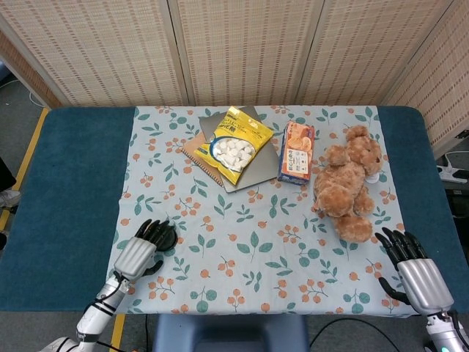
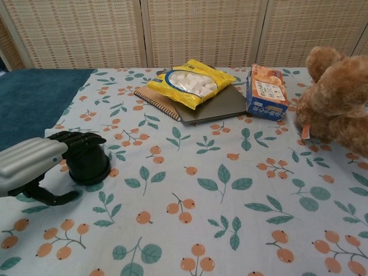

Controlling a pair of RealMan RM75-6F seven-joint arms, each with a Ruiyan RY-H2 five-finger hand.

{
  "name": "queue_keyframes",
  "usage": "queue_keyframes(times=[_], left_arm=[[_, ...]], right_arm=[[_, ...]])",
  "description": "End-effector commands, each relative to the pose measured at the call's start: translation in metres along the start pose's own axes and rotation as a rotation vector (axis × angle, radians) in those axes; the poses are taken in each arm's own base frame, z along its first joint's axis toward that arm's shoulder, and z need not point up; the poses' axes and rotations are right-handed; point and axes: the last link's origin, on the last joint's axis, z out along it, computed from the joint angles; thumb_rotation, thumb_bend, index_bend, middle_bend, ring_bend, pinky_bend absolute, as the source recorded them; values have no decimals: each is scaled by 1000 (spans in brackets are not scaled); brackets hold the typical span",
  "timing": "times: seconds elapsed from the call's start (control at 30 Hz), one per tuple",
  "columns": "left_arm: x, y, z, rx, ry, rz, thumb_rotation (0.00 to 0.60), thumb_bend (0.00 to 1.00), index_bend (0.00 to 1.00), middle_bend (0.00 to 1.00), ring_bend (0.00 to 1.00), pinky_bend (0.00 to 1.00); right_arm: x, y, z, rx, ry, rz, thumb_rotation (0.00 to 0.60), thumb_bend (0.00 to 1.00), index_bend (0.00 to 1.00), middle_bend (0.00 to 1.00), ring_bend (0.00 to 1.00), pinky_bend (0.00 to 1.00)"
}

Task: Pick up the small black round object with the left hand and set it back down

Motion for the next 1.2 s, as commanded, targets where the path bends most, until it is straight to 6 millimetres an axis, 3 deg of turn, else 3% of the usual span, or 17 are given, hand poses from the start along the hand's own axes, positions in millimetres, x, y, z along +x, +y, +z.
queue_keyframes(times=[0.03,0.93,1.2], left_arm=[[-1,1,4,4,-5,-6,600,321,0,0,0,44],[-15,-7,24,52,11,41,600,321,0,3,0,58],[-19,-9,28,64,60,72,600,320,133,129,66,94]], right_arm=[[0,0,-1,0,2,0,600,224,0,0,0,0],[-2,-1,-1,2,-10,-7,600,224,0,0,0,0],[-2,0,-1,1,-12,-8,600,224,0,0,0,0]])
